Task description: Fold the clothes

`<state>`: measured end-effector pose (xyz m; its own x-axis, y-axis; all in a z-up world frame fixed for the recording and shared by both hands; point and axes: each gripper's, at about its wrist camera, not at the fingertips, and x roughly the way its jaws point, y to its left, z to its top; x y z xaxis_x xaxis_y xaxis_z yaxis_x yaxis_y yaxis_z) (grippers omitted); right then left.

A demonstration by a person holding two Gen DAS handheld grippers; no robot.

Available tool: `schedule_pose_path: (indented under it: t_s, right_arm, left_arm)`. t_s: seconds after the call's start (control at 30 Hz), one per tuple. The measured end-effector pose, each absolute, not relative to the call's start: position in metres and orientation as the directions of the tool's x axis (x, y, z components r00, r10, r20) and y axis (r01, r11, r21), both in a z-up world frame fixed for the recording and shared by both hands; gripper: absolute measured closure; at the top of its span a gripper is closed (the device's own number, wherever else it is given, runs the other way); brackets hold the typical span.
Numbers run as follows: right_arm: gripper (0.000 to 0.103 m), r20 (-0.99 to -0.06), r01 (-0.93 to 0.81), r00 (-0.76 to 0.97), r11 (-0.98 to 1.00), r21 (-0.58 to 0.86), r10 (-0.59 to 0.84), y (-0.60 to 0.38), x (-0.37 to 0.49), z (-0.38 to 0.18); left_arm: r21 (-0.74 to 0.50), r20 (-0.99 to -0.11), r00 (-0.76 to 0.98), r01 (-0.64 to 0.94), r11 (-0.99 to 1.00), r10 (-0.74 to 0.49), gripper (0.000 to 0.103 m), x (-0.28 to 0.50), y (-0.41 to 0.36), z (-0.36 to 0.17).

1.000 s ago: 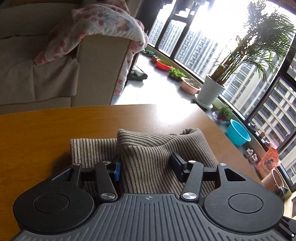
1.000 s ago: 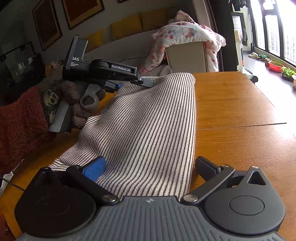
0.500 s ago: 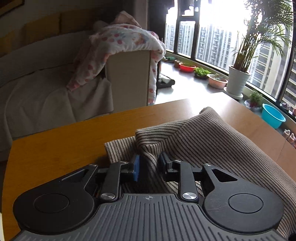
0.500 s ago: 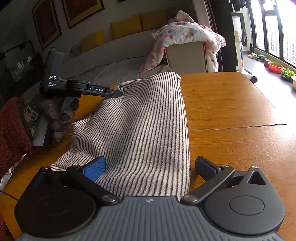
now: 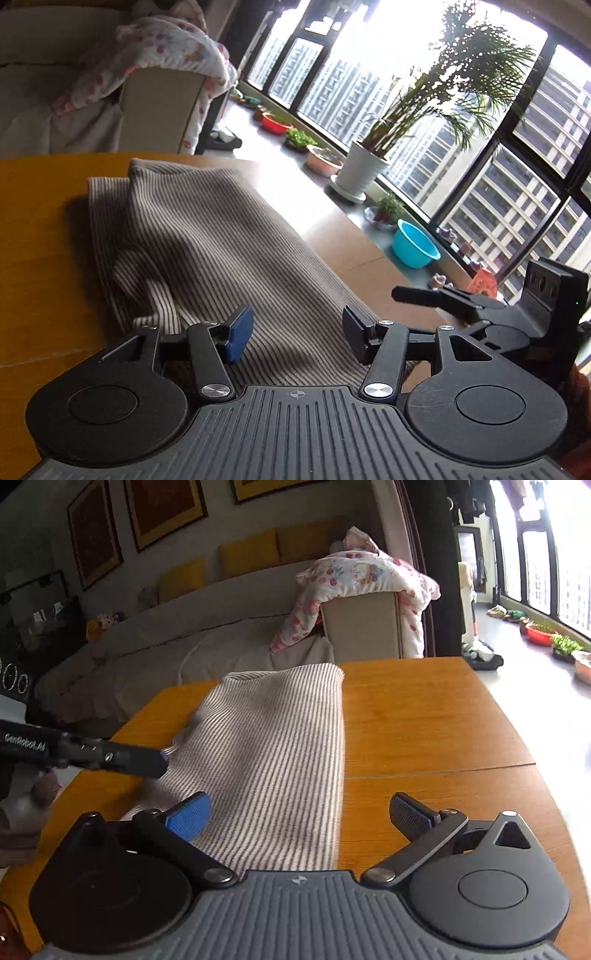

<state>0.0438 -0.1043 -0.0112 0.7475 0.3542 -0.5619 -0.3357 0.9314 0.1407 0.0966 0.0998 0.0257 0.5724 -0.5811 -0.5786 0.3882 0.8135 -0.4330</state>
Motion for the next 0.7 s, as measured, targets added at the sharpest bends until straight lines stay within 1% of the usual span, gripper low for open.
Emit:
schedule_pose_path:
  t_s: [0.07, 0.1, 0.17, 0.2, 0.23, 0.3, 0.37, 0.4, 0.47, 0.53, 0.67, 0.7]
  right_arm:
    - [0.002, -0.603, -0.337, 0.737, 0.94, 0.062, 0.304, -0.102, 0.038, -0.02]
    - [0.004, -0.622, -0.338, 0.732, 0.941, 0.022, 0.277, -0.1, 0.035, -0.024]
    - [0.005, -0.651, -0.346, 0.722, 0.937, -0.046, 0.235, -0.097, 0.029, -0.03]
    - [0.005, -0.654, -0.367, 0.718, 0.928, -0.062, 0.24, -0.094, 0.026, -0.026]
    - [0.012, -0.65, -0.395, 0.719, 0.914, -0.091, 0.247, -0.09, 0.022, -0.019]
    - [0.02, -0.609, -0.459, 0.743, 0.874, -0.162, 0.277, -0.08, 0.01, -0.001]
    - [0.024, -0.579, -0.562, 0.731, 0.799, -0.212, 0.361, -0.066, -0.008, 0.013]
    - [0.028, -0.576, -0.612, 0.714, 0.755, -0.235, 0.399, -0.057, -0.016, 0.017]
    - [0.029, -0.598, -0.692, 0.668, 0.664, -0.282, 0.443, -0.036, -0.029, 0.015]
    - [0.029, -0.623, -0.742, 0.636, 0.583, -0.332, 0.455, -0.017, -0.038, 0.005]
    - [0.029, -0.636, -0.751, 0.65, 0.478, -0.455, 0.416, 0.013, -0.043, -0.019]
    - [0.033, -0.633, -0.743, 0.661, 0.468, -0.478, 0.403, 0.017, -0.042, -0.024]
  left_arm:
    - [-0.414, -0.617, 0.542, 0.393, 0.821, -0.57, 0.045, 0.089, 0.094, 0.011]
    - [-0.385, -0.613, 0.554, 0.413, 0.825, -0.563, 0.045, 0.084, 0.093, 0.009]
    - [-0.317, -0.621, 0.572, 0.442, 0.839, -0.536, 0.045, 0.074, 0.091, 0.009]
    - [-0.289, -0.629, 0.578, 0.447, 0.846, -0.52, 0.043, 0.07, 0.09, 0.011]
    - [-0.264, -0.634, 0.592, 0.44, 0.859, -0.498, 0.041, 0.066, 0.092, 0.014]
    - [-0.211, -0.641, 0.62, 0.424, 0.881, -0.452, 0.029, 0.056, 0.095, 0.02]
    - [-0.174, -0.632, 0.655, 0.4, 0.9, -0.414, 0.027, 0.046, 0.102, 0.027]
    - [-0.163, -0.623, 0.673, 0.386, 0.908, -0.398, 0.023, 0.041, 0.107, 0.03]
    - [-0.158, -0.608, 0.699, 0.358, 0.92, -0.377, 0.017, 0.034, 0.117, 0.035]
    - [-0.148, -0.604, 0.708, 0.352, 0.924, -0.367, 0.017, 0.029, 0.122, 0.04]
    - [-0.113, -0.611, 0.692, 0.405, 0.907, -0.385, 0.01, 0.016, 0.12, 0.044]
    - [-0.109, -0.611, 0.684, 0.425, 0.899, -0.397, 0.008, 0.012, 0.119, 0.044]
